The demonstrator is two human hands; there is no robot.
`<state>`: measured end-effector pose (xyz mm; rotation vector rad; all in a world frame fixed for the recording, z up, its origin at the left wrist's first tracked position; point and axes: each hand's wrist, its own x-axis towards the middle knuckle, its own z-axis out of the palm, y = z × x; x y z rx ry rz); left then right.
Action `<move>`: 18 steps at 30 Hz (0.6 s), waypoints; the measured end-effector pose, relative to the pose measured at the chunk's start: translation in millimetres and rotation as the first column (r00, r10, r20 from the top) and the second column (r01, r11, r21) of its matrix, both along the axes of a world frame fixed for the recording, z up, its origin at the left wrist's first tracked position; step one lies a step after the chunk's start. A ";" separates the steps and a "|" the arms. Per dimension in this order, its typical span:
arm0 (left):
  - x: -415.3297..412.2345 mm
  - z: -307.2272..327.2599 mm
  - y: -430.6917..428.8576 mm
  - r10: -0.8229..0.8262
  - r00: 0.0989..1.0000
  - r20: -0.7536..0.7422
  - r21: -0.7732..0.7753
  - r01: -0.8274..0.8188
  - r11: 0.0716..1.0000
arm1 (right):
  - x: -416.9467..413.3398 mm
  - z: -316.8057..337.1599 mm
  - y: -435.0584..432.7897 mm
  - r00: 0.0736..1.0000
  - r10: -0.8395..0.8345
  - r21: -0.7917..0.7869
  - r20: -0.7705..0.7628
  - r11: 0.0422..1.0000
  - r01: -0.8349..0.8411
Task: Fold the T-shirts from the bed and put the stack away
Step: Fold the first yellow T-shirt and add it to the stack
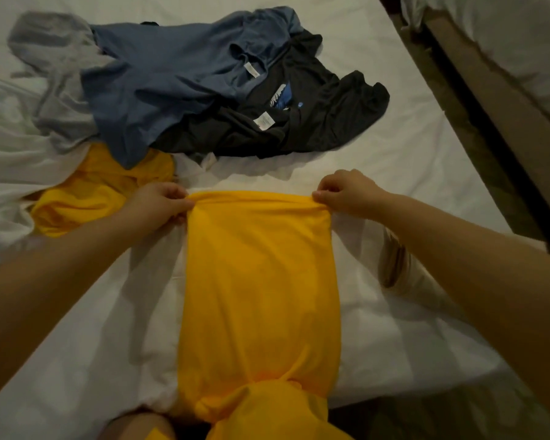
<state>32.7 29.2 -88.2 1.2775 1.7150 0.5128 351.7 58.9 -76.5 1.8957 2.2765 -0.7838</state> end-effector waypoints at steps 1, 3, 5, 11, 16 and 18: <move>0.7 -4.4 -2.3 0.039 0.999 0.018 0.038 -0.039 0.999 | -2.5 -2.6 -4.4 0.999 -0.040 0.057 -0.026 0.998 0.041; 4.8 -10.1 -9.0 0.128 0.992 0.022 0.078 -0.129 0.989 | -8.0 -6.4 -16.7 0.987 -0.117 0.121 -0.114 0.984 0.131; 13.5 -11.5 -19.2 0.228 0.974 0.004 0.084 -0.228 0.970 | -11.3 -11.2 -27.9 0.981 -0.153 0.132 -0.116 0.977 0.168; 28.2 -5.3 -38.7 0.133 0.987 -0.092 -0.070 -0.140 0.988 | -14.4 2.0 -28.5 0.764 -0.443 -0.223 -0.469 0.897 0.383; 24.9 -6.0 -31.0 0.380 0.896 0.228 -0.182 -0.344 0.921 | -13.5 18.3 -10.3 0.844 -0.422 -0.194 -0.332 0.906 0.377; 27.0 -7.2 -30.2 0.369 0.898 0.240 -0.186 -0.331 0.925 | -17.7 14.9 -9.5 0.885 -0.360 -0.151 -0.296 0.932 0.329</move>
